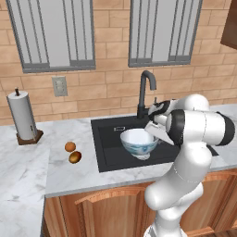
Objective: Remove the mango and tangerine from the sink. Then move the bowl and cup from the counter to the sink for washing.
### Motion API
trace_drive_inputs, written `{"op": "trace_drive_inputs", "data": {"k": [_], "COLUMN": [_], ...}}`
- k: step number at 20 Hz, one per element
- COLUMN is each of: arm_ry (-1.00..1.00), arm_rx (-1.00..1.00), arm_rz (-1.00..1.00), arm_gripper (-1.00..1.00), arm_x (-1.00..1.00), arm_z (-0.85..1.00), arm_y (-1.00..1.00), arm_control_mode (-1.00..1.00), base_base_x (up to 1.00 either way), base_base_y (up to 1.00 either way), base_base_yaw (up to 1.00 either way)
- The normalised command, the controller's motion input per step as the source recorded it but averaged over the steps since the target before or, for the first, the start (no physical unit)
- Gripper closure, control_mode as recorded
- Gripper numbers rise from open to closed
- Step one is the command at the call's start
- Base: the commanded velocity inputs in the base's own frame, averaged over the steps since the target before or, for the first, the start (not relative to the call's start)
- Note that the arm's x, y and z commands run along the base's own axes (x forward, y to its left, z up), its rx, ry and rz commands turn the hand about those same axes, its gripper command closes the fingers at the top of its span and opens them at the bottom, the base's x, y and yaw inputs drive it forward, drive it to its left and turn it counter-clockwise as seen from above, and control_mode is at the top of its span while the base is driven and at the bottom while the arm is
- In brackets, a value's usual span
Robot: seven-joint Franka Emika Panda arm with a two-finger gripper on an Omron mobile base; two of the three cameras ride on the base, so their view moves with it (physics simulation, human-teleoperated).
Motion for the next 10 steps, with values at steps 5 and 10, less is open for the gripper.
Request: {"op": "trace_drive_inputs", "data": {"k": [5,10], "arm_ry": [0.0,0.0], "arm_rx": [0.0,0.0], "arm_rz": [0.0,0.0], "arm_gripper": [1.0,1.0], "arm_x": [0.16,0.19], "arm_z": [-0.16,-0.19], "arm_y": [0.26,0.23], "arm_control_mode": [-1.0,-1.0], "base_base_x": [0.0,0.0], "base_base_y": [0.0,0.0], "base_base_yaw": [0.0,0.0]}}
